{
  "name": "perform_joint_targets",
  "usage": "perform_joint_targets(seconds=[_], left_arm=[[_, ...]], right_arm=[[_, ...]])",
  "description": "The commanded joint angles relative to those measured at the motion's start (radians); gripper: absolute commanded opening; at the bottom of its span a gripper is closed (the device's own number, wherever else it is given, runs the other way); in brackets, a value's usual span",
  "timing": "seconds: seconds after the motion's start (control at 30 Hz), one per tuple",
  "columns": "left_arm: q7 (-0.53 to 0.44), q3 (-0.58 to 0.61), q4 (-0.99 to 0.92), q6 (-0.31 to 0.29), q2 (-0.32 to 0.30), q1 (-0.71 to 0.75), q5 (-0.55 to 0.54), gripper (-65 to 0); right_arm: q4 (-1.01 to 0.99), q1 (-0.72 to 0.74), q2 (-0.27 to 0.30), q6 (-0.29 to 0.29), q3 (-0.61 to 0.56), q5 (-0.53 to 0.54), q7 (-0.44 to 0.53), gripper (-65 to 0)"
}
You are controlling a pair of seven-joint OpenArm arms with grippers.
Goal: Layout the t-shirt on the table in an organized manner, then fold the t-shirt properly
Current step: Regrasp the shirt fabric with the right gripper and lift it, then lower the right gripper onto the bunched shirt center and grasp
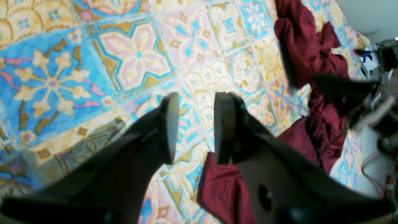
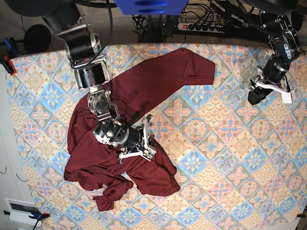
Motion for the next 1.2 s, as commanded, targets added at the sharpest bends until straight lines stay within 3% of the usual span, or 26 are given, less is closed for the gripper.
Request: perform_joint_targets(seconds=[0.0,0.2,0.57,0.83,1.17], left_arm=[[-0.017,-0.008,0.017,-0.010,-0.015,-0.017,-0.016,-45.6],[-0.016,-0.006,0.017,-0.010,-0.015,-0.061,-0.015,-45.6],[-0.016,-0.003,0.010,-0.010,-0.005,-0.129,0.036,-45.6],[-0.016,0.000,0.010,-0.010,0.022,-0.153,0.056,-45.6],[-0.014,0.043,0.010,-0.008,0.038,-0.150,0.056,-45.6]], right_arm=[[0.087,0.027,0.003,-0.019,0.008,0.013,0.008,-64.3],[0.386,-0.137,0.017,-0.019,0.022,0.016,-0.102,-64.3],[0.715,-0.404,0.037,-0.019,0.032,0.018,-0.104,-64.3],[0.652,-0.395,0.032,-0.019,0.031,0.013,-0.102,-63.5],[0.371,-0.222,0.031,-0.019,0.025,0.012,-0.104,-42.2]])
